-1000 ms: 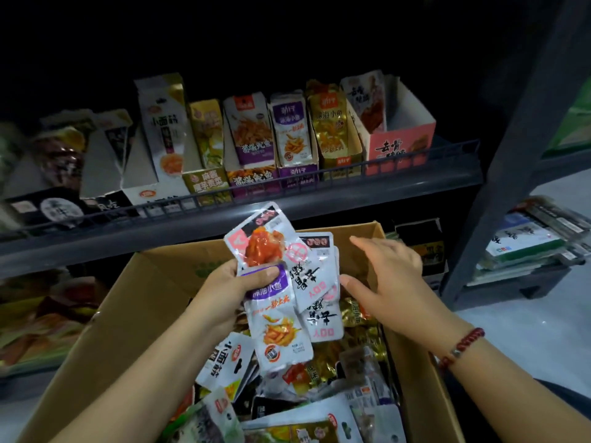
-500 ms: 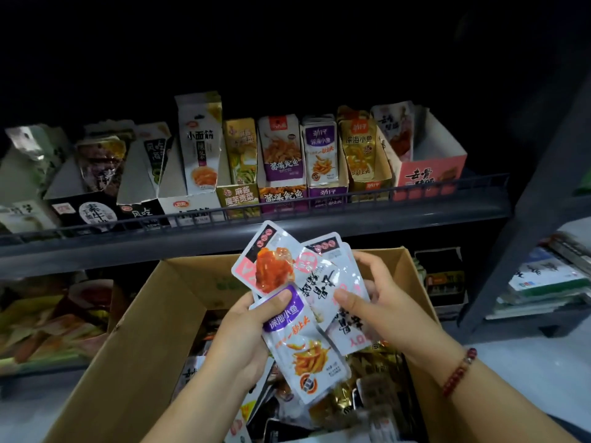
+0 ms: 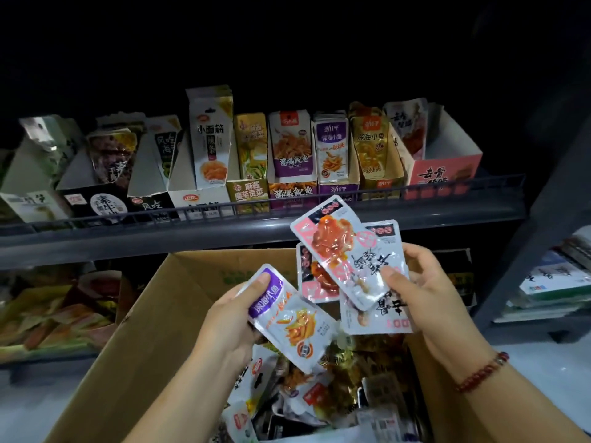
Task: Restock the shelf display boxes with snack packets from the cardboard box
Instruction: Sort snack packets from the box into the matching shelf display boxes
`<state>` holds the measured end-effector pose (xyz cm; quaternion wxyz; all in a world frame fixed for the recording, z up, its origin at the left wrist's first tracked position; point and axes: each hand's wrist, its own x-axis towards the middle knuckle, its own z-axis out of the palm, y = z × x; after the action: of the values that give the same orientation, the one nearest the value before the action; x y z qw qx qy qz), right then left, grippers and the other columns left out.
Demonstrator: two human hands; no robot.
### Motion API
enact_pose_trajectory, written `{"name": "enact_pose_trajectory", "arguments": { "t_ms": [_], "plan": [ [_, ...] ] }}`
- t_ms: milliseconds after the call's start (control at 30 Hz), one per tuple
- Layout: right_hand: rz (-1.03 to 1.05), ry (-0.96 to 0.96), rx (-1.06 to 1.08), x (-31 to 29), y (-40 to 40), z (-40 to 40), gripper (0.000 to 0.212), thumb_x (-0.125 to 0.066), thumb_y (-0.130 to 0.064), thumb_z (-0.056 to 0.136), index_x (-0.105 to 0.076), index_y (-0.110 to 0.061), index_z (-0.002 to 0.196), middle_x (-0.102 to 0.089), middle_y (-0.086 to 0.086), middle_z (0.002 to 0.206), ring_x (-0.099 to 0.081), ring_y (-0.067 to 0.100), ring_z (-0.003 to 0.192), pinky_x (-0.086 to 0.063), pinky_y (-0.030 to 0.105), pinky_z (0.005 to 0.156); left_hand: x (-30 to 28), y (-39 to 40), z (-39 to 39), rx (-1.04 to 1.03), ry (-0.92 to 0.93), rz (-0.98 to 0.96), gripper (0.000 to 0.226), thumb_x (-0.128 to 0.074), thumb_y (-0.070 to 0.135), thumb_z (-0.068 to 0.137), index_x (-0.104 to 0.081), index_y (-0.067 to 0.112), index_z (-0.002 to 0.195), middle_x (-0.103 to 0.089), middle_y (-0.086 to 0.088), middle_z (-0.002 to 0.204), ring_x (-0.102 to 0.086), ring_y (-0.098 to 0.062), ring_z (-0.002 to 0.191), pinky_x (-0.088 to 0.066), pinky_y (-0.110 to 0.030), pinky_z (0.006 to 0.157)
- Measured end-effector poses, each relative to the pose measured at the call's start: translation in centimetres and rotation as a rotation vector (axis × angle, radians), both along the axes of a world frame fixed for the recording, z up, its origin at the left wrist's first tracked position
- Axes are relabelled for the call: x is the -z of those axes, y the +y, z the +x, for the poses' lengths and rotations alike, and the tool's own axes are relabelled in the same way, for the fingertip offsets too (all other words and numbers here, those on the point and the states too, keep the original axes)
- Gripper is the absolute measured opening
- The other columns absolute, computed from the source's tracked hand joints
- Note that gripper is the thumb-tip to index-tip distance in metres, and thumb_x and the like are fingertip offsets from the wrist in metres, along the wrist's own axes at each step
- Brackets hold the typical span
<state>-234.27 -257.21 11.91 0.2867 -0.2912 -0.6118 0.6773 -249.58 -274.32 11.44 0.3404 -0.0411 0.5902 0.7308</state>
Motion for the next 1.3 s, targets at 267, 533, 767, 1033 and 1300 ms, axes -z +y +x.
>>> {"name": "enact_pose_trajectory", "arguments": {
  "t_ms": [267,533,767,1033,1300],
  "plan": [
    [-0.259,-0.042,-0.181,-0.1,0.7,0.0,0.028,-0.05,-0.007,0.095,-0.06,-0.022,0.116,-0.074,0.005,0.099,-0.072,0.024,0.086,-0.059,0.036,0.061,-0.9,-0.2,0.4,0.076,-0.259,0.147,0.038,-0.055,0.028,0.095,-0.059,0.0,0.12,-0.07,-0.022,0.108,-0.068,-0.032,0.097,-0.052,-0.05,0.087],
    [-0.107,-0.215,-0.245,0.0,0.5,0.1,0.028,-0.051,-0.011,0.096,-0.058,-0.03,0.116,-0.075,0.004,0.09,-0.072,0.024,0.077,-0.054,0.031,0.054,-1.7,-0.4,1.1,0.35,-0.158,0.258,0.044,-0.048,0.035,0.092,-0.059,0.006,0.123,-0.067,-0.02,0.12,-0.066,-0.034,0.109,-0.052,-0.052,0.092],
    [-0.06,-0.264,-0.272,0.0,0.0,-0.1,0.02,-0.051,-0.018,0.097,-0.058,-0.019,0.115,-0.075,0.007,0.089,-0.072,0.024,0.08,-0.055,0.036,0.063,-1.1,-0.5,1.4,0.306,0.032,0.137,0.042,-0.065,0.008,0.072,-0.063,0.005,0.114,-0.071,-0.019,0.11,-0.071,-0.031,0.093,-0.056,-0.046,0.086],
    [-0.018,-0.218,-0.151,-0.2,1.3,0.4,0.026,-0.052,-0.008,0.096,-0.06,-0.021,0.117,-0.074,0.003,0.094,-0.072,0.02,0.08,-0.054,0.029,0.056,-1.5,-0.8,0.7,0.253,0.003,0.169,0.046,-0.064,0.019,0.072,-0.061,0.008,0.117,-0.071,-0.017,0.11,-0.07,-0.032,0.096,-0.055,-0.05,0.086],
    [0.057,-0.26,-0.344,-1.3,2.4,0.2,0.045,-0.053,0.012,0.087,-0.055,-0.02,0.118,-0.073,0.011,0.088,-0.071,0.03,0.085,-0.056,0.043,0.069,-1.3,-1.1,0.7,0.345,0.083,0.076,0.039,-0.068,0.009,0.07,-0.065,0.003,0.109,-0.071,-0.021,0.106,-0.072,-0.031,0.088,-0.058,-0.045,0.082]
  ]
}}
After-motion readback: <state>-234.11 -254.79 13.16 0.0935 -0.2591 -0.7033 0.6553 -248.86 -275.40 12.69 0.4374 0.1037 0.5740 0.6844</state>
